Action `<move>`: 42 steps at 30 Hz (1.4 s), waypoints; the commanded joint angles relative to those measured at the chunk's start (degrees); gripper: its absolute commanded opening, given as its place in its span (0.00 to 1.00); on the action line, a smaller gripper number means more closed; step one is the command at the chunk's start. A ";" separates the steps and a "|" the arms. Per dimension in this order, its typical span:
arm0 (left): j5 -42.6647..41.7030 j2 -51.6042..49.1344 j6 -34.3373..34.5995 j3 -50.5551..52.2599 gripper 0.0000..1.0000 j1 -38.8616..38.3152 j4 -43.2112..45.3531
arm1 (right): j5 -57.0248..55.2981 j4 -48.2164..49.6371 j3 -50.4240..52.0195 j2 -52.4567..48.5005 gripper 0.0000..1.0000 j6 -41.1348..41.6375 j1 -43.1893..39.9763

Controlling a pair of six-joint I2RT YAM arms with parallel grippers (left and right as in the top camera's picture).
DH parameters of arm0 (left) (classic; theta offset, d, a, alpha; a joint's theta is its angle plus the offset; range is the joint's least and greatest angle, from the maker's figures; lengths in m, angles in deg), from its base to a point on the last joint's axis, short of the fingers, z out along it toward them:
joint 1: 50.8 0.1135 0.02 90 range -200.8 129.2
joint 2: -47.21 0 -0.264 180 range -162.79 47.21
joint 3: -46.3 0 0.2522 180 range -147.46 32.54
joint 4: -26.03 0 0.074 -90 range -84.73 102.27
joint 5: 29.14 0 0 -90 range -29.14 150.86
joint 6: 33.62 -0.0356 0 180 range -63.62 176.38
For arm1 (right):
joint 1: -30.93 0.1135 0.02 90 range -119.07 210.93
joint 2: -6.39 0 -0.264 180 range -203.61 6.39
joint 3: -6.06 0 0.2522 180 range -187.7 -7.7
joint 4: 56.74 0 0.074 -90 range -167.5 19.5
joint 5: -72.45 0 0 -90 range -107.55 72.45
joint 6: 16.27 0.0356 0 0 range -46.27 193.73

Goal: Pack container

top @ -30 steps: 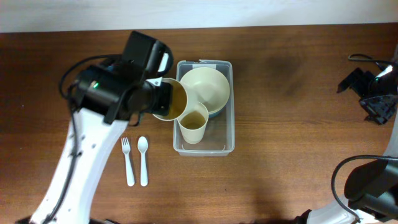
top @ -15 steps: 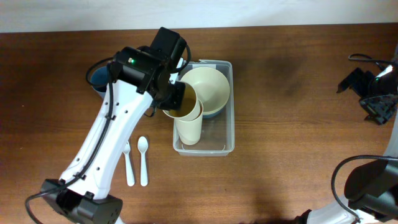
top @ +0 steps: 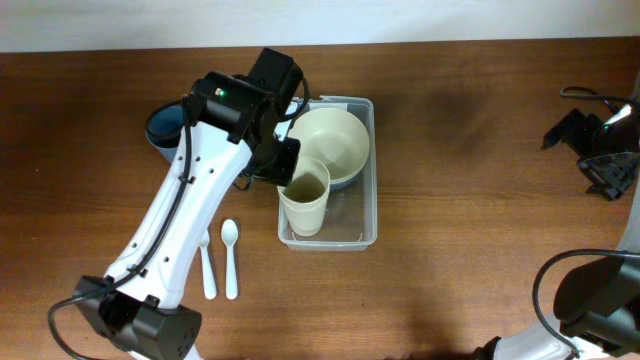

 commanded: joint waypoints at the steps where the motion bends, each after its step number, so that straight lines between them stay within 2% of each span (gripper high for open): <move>1: -6.16 0.09 0.76 -0.72 0.41 -0.31 -1.20 | -0.31 0.00 -0.79 1.27 0.99 -0.39 -0.20; 3: -7.72 0.55 0.74 -0.72 0.31 -0.63 -2.27 | -0.31 0.00 -0.79 1.27 0.99 -0.39 -0.20; 6: -7.48 1.20 0.50 -0.72 0.22 -1.92 -2.71 | -0.31 0.00 -0.79 1.27 0.99 -0.39 -0.20; 10: -0.92 1.66 1.57 -0.72 0.22 -2.80 -2.82 | -0.31 0.00 -0.79 1.27 0.99 -0.39 -0.20; 16: -5.09 2.19 1.62 -0.72 0.22 -3.85 -5.27 | -0.31 0.00 -0.79 1.27 0.99 -0.39 -0.20; 21: -3.58 3.06 1.62 -0.72 0.23 -9.18 -6.47 | -0.31 0.00 -0.79 1.27 0.99 -0.39 -0.20; 23: -1.33 3.04 1.68 -0.63 0.26 -11.61 -6.56 | -0.31 0.00 -0.79 1.27 0.99 -0.39 -0.20; 30: 1.29 3.04 2.73 4.33 0.25 -18.18 -0.37 | -0.31 0.00 -0.79 1.27 0.99 -0.39 -0.20; 34: 7.56 3.04 2.73 11.15 0.23 -21.86 4.24 | -0.31 0.00 -0.79 1.27 0.99 -0.39 -0.20; 36: 7.61 3.04 3.58 14.43 0.23 -22.56 5.25 | -0.31 0.00 -0.79 1.27 0.99 -0.39 -0.20; 38: 8.15 3.04 5.29 16.33 0.18 -22.62 5.57 | -0.31 0.00 -0.79 1.27 0.99 -0.39 -0.20; 42: 12.55 3.04 5.95 16.55 0.19 -22.64 5.55 | -0.31 0.00 -0.79 1.27 0.99 -0.39 -0.20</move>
